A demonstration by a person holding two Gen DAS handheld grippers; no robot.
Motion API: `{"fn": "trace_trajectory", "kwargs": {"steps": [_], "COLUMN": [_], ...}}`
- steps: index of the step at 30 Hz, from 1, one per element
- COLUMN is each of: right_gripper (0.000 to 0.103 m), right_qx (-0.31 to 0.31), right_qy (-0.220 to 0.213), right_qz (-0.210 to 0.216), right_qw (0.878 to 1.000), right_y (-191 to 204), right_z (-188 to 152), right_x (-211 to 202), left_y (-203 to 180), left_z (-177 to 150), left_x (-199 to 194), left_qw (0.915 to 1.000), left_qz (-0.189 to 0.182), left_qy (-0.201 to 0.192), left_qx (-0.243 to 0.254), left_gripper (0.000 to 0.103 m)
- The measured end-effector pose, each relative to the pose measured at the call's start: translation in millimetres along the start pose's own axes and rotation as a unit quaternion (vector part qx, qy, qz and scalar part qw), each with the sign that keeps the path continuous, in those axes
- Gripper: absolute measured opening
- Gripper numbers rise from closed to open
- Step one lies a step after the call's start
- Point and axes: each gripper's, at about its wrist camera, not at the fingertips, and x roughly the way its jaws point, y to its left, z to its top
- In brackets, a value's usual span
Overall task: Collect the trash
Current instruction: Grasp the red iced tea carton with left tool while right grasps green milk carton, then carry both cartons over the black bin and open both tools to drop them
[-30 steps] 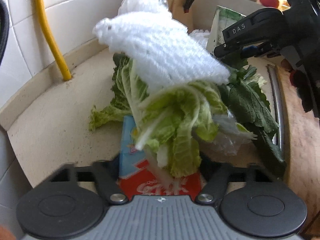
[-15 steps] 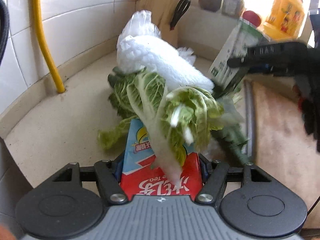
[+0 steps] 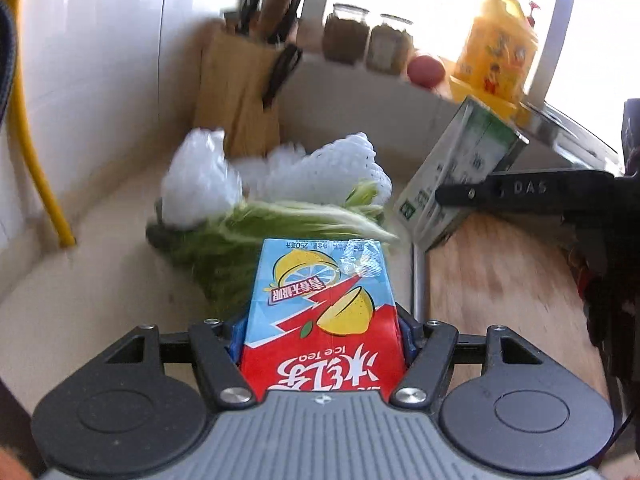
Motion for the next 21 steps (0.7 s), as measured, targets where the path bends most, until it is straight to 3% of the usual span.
{"fn": "trace_trajectory", "kwargs": {"steps": [4, 9, 15, 21], "right_gripper": [0.047, 0.047, 0.047, 0.047], "right_qx": [0.008, 0.0, -0.03, -0.046], "right_qy": [0.01, 0.023, 0.017, 0.043], "right_qz": [-0.008, -0.02, -0.001, 0.028], "right_qw": [1.0, 1.0, 0.999, 0.998], "right_y": [10.4, 31.7, 70.0, 103.4], "right_z": [-17.1, -30.7, -46.0, -60.1], "right_x": [-12.6, -23.4, -47.0, -48.3], "left_y": [8.6, 30.3, 46.3, 61.1], "left_z": [-17.5, -32.1, -46.3, -63.0], "left_x": [-20.1, -38.8, -67.1, -91.7], "left_qw": [1.0, 0.9992, 0.9977, 0.9953], "left_qz": [-0.002, -0.001, 0.016, 0.039], "left_qy": [-0.002, -0.017, -0.042, -0.062], "left_qx": [0.005, -0.037, -0.051, -0.064], "left_gripper": [0.064, 0.064, 0.064, 0.064]}}
